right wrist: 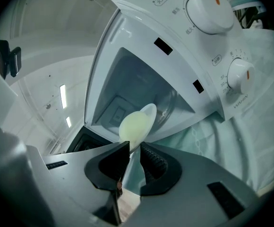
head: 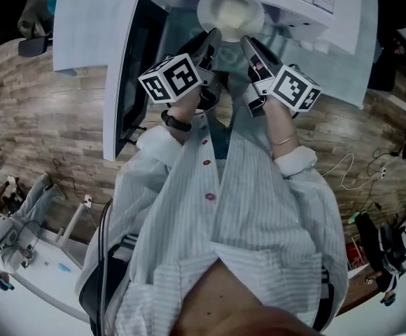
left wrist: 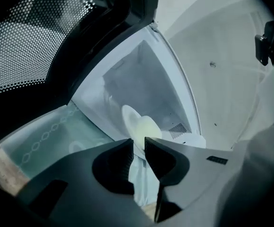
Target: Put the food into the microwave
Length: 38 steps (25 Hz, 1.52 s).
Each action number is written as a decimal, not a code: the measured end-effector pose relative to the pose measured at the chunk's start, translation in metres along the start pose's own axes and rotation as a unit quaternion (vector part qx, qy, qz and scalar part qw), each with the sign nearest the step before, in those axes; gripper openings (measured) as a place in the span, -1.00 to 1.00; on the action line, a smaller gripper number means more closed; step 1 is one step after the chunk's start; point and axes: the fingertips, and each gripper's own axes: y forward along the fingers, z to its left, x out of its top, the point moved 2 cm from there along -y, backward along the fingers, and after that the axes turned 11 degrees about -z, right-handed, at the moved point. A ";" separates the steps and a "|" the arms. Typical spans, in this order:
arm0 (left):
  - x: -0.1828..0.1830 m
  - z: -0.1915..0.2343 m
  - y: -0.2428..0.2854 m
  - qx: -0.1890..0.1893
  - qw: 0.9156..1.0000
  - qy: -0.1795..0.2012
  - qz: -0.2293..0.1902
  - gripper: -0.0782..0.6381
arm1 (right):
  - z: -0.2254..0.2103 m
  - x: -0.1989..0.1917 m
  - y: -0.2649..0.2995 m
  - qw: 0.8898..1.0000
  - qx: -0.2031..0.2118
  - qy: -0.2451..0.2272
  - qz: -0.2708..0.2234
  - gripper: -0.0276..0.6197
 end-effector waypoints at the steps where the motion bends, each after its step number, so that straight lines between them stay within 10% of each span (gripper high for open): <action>1: 0.000 0.002 0.002 0.000 1.000 -0.001 0.001 -0.58 | -0.002 -0.001 0.002 1.000 -0.004 0.001 0.000 -0.69; 38: 0.011 0.046 0.070 0.005 0.998 0.053 0.013 -0.57 | -0.047 0.007 0.067 0.999 -0.031 -0.012 -0.021 -0.68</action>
